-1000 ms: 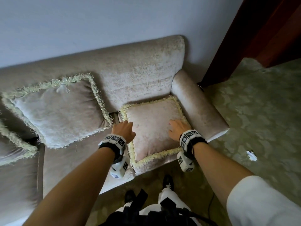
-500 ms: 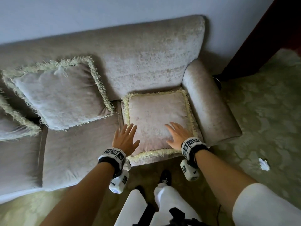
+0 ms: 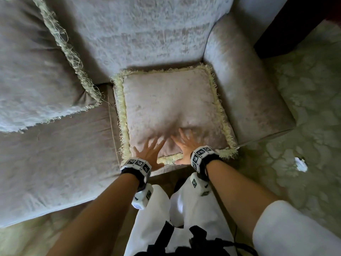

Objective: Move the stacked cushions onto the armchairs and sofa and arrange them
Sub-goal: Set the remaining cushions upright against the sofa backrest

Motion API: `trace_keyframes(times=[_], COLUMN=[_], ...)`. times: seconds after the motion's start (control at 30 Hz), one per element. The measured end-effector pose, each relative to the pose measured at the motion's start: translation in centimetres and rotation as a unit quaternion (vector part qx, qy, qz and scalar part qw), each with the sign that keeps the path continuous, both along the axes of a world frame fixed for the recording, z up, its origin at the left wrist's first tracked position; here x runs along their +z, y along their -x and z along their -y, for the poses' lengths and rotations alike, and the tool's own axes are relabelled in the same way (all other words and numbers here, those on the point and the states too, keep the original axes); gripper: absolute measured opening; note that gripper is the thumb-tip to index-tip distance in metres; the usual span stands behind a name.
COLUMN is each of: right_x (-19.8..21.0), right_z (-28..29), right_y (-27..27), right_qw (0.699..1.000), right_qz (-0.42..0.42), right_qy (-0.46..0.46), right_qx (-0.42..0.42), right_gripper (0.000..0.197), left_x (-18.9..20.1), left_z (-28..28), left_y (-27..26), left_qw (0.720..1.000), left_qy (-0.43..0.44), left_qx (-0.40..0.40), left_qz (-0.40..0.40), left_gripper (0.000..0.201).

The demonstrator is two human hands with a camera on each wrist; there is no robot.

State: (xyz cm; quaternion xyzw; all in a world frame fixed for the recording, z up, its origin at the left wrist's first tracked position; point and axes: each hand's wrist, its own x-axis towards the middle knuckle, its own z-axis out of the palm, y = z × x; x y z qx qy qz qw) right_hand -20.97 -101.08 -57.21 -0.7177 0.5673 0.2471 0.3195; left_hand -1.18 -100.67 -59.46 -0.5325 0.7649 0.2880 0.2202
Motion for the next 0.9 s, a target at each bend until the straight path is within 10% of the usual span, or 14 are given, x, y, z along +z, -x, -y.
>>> trace_keyframes(times=[0.27, 0.47, 0.73, 0.9], right_x=[-6.6, -5.6, 11.3, 24.2], right_z=[3.8, 3.2, 5.7, 8.2], right_y=[-0.8, -2.4, -1.7, -1.3], right_qw=[0.995, 0.957, 0.931, 0.925], right_qz=[-0.001, 0.014, 0.089, 0.104], right_qy=[0.074, 0.263, 0.334, 0.356], right_qx=[-0.07, -0.121, -0.121, -0.081], right_gripper=[0.14, 0.089, 0.034, 0.035], left_x=[-7.1, -5.5, 11.2, 26.2], left_z=[4.5, 4.5, 6.5, 9.1], left_y=[0.8, 0.0, -0.2, -0.7], left_qw=[0.992, 0.98, 0.957, 0.965], left_qy=[0.122, 0.184, 0.255, 0.262], left_qx=[-0.011, 0.0, 0.029, 0.006], left_qz=[-0.022, -0.071, -0.134, -0.028], left_gripper=[0.124, 0.091, 0.052, 0.026])
